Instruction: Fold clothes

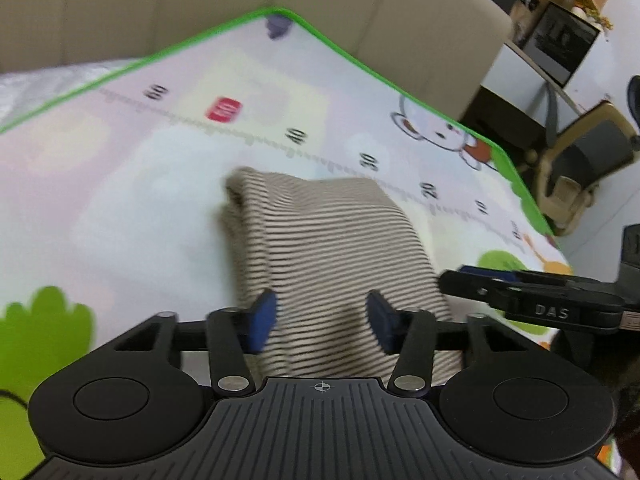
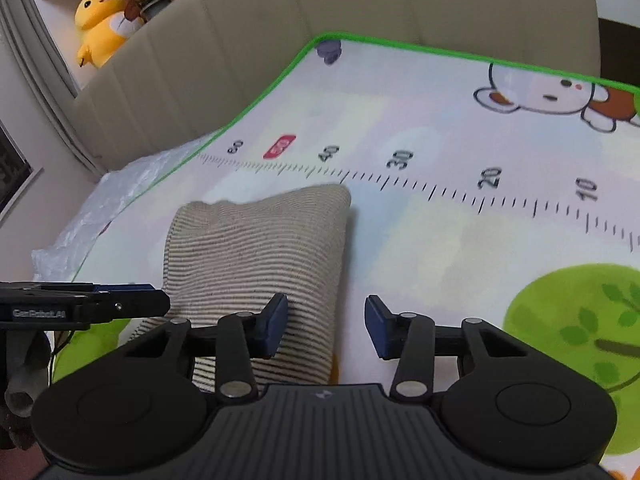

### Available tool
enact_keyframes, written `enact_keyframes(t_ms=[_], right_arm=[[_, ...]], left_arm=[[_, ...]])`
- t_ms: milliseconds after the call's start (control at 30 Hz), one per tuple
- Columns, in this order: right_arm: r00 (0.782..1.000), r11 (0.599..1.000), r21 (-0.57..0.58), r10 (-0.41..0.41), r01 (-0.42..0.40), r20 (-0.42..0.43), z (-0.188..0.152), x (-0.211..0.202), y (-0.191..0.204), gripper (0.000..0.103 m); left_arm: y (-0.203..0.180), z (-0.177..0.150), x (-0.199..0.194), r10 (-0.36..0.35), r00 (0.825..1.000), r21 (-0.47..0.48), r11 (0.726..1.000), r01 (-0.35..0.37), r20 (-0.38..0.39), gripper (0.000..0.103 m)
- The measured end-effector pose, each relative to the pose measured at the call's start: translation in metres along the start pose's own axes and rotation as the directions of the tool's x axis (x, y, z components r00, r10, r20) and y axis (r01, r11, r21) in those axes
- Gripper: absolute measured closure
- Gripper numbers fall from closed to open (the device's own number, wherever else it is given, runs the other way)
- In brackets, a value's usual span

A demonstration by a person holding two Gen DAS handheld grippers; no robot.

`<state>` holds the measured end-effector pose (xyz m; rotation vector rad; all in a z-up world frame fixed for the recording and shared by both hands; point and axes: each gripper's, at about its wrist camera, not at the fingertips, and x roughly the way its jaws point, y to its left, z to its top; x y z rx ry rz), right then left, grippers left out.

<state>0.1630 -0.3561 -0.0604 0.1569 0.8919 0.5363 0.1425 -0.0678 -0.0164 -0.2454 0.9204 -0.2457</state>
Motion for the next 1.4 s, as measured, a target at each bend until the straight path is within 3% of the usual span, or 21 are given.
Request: enact_keyframes(t_ms=[67,267,300,367,467,567,700,733,867,967,1067,1200,1300,1400], right_arm=[[1.0,1.0,-0.006,-0.005,0.005,-0.02,-0.005,0.007,0.002,0.059],[1.0,0.999,0.04,-0.009,0.009,0.002,0.003,-0.006,-0.005,0.043],[1.0,0.998,0.068,0.014,-0.015,0.015,0.006,-0.01,-0.01,0.033],[0.997,0.989,0.129,0.073,-0.075,0.023,0.009,-0.009,-0.019,0.023],[0.992,0.97,0.209,0.125,-0.122,-0.002,0.011,0.006,-0.027,0.021],[0.987,0.972,0.203,0.138,-0.12,-0.076,0.004,0.03,-0.023,0.021],[0.972,0.955,0.237,0.21,-0.18,-0.106,-0.003,0.045,-0.017,0.019],[0.969,0.956,0.226,0.217,-0.186,-0.12,-0.001,0.049,-0.012,0.023],[0.975,0.977,0.153,0.174,-0.152,-0.142,0.014,0.062,0.019,0.03],[0.976,0.977,0.134,0.184,-0.168,-0.117,0.029,0.078,0.045,0.036],[0.974,0.974,0.106,0.21,-0.201,-0.082,0.046,0.106,0.079,0.038],[0.976,0.978,-0.005,0.208,-0.209,-0.063,0.064,0.146,0.118,0.036],[0.977,0.977,-0.05,0.201,-0.205,-0.07,0.076,0.167,0.129,0.031],[0.976,0.978,-0.056,0.195,-0.201,-0.096,0.083,0.169,0.126,0.029]], left_arm=[[0.008,-0.003,0.003,0.012,0.999,-0.019,1.0,-0.013,-0.032,0.061],[0.028,-0.003,-0.001,-0.066,0.998,-0.117,0.991,0.064,-0.014,0.056],[0.031,-0.003,-0.002,-0.079,0.997,-0.133,0.988,0.076,-0.011,0.051],[0.032,0.0,0.0,-0.148,0.989,-0.172,0.974,0.145,-0.008,0.024],[0.029,0.002,0.019,-0.138,0.989,-0.18,0.976,0.126,-0.059,0.02],[0.03,-0.003,0.044,-0.108,0.986,-0.19,0.978,0.083,-0.129,0.015],[0.04,-0.008,0.054,-0.165,0.977,-0.238,0.962,0.13,-0.132,0.02],[0.042,-0.008,0.055,-0.179,0.975,-0.238,0.96,0.144,-0.131,0.022],[0.058,-0.006,0.056,-0.227,0.967,-0.274,0.943,0.188,-0.118,0.038],[0.087,0.001,0.047,-0.257,0.964,-0.313,0.923,0.224,-0.069,0.039],[0.114,0.016,0.03,-0.179,0.984,-0.259,0.95,0.175,0.01,0.04],[0.155,0.028,0.012,-0.067,0.995,-0.277,0.957,0.086,0.076,0.043],[0.175,0.028,0.01,-0.07,0.995,-0.322,0.942,0.09,0.073,0.045],[0.171,0.035,0.014,-0.08,0.994,-0.302,0.948,0.098,0.073,0.045]])
